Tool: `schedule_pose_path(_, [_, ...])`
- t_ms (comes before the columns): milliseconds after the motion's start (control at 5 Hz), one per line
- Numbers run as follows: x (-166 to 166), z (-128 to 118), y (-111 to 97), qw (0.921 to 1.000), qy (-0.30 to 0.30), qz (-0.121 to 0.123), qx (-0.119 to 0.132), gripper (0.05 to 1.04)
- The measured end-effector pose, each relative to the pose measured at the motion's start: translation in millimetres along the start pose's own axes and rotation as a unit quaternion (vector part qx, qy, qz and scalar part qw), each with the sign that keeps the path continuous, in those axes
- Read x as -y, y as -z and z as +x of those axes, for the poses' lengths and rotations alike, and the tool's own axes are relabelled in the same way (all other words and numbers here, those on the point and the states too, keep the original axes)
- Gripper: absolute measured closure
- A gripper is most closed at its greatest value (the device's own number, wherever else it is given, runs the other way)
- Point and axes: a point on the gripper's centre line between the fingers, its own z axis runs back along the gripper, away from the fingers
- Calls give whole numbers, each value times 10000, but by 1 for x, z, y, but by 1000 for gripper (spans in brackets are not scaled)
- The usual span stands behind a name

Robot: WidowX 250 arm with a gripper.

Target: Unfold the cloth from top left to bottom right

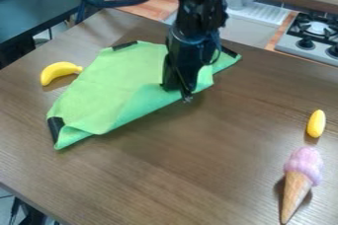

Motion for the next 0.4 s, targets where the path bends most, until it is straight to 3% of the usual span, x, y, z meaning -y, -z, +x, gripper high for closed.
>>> schedule_pose_path(400, [27,-4,-29,9984,398,-308,273,1034])
